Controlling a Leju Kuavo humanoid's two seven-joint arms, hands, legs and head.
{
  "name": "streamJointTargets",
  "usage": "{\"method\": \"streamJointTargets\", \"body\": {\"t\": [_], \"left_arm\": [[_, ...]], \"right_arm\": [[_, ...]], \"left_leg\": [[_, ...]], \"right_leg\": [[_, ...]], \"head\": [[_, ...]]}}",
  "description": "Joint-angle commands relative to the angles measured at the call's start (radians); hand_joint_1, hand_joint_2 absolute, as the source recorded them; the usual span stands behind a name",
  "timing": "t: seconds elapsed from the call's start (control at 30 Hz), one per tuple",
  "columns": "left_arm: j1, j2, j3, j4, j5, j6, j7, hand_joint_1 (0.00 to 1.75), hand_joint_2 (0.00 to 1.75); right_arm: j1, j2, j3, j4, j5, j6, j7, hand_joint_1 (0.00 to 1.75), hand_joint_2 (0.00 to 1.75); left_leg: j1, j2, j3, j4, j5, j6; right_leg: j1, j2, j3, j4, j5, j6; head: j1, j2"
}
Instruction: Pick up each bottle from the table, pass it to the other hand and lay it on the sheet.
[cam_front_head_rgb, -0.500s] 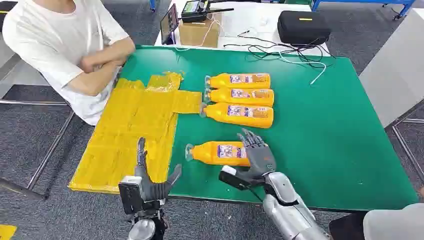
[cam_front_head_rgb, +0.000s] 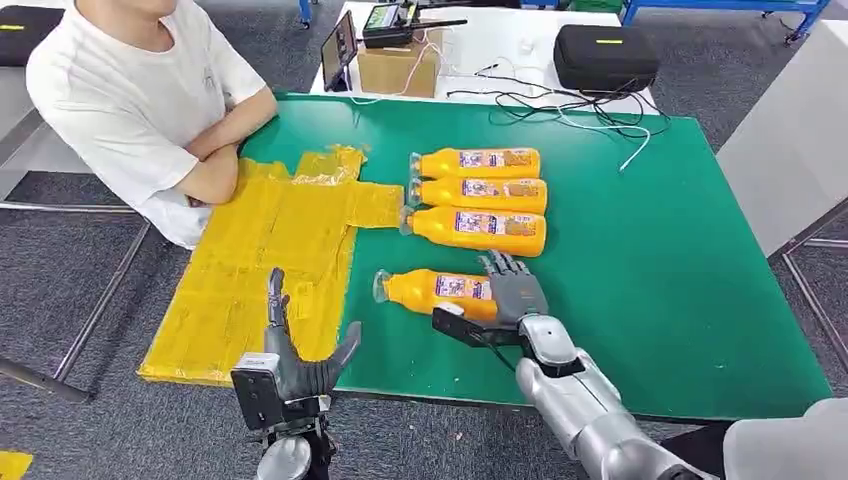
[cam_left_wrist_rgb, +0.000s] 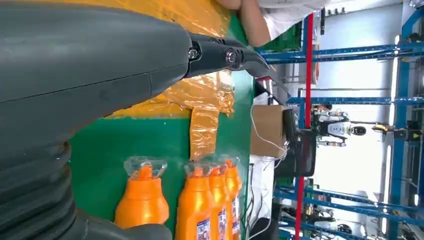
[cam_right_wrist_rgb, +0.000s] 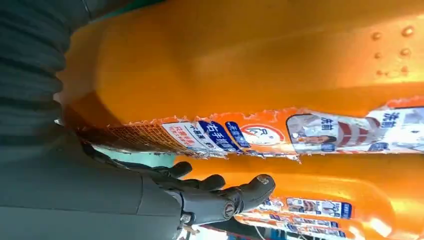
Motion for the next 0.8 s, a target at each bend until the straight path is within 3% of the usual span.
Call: {"method": "streamJointTargets", "body": {"t": [0.03,0.07,0.23,0.43,0.53,0.6,0.8], "left_arm": [[-0.007,-0.01,0.012,0.007,-0.024,-0.014,0.017,0.0,1.75],[-0.007,-0.01,0.012,0.005,-0.028,-0.017,0.02,0.0,1.75],[-0.015,-0.015,0.02,0.017,-0.034,-0.023,0.027,0.0,1.75],[-0.036,-0.013,0.012,0.043,0.003,-0.067,0.024,0.0,1.75],[-0.028,-0.03,0.039,0.014,0.087,-0.09,0.048,0.0,1.75],[-0.02,-0.041,0.052,-0.009,0.122,-0.056,0.058,0.0,1.75],[-0.019,-0.035,0.045,-0.012,0.13,-0.055,0.061,0.0,1.75]], "right_arm": [[-0.064,0.016,0.044,0.142,0.01,0.09,0.048,1.61,1.75],[-0.07,0.017,0.046,0.147,0.01,0.106,0.049,1.75,1.75],[-0.074,0.018,0.037,0.159,-0.023,0.148,0.016,1.75,1.75],[-0.038,-0.017,-0.048,0.146,-0.263,0.285,-0.207,1.75,1.75],[-0.018,-0.022,-0.044,0.122,-0.311,0.26,-0.22,1.75,1.75],[0.013,-0.017,-0.078,0.072,-0.424,0.286,-0.286,1.75,1.75],[0.022,-0.022,-0.067,0.057,-0.434,0.287,-0.287,1.75,1.75]], "left_leg": [[0.001,0.0,0.0,0.0,0.0,-0.002],[0.001,0.001,0.001,0.0,0.0,-0.001],[0.001,-0.001,0.001,0.0,0.0,-0.001],[0.001,-0.004,0.003,-0.001,0.001,-0.002],[0.002,-0.003,0.005,-0.001,0.0,-0.001],[0.002,-0.002,0.006,-0.001,0.0,-0.002],[0.002,0.0,0.011,0.0,-0.001,-0.002]], "right_leg": [[0.001,0.0,0.001,0.0,0.0,-0.002],[0.001,0.0,0.001,0.0,0.0,-0.001],[0.001,-0.001,0.002,0.0,0.0,-0.002],[0.002,-0.005,0.005,-0.002,0.0,-0.002],[0.002,-0.004,0.006,-0.003,0.0,-0.002],[0.003,-0.003,0.007,-0.003,0.0,-0.003],[0.002,0.0,0.009,-0.001,0.0,-0.002]], "head": [[0.0,0.0],[0.0,0.0],[0.0,0.0],[0.0,0.0],[0.0,0.0],[0.0,0.0],[0.0,0.0]]}}
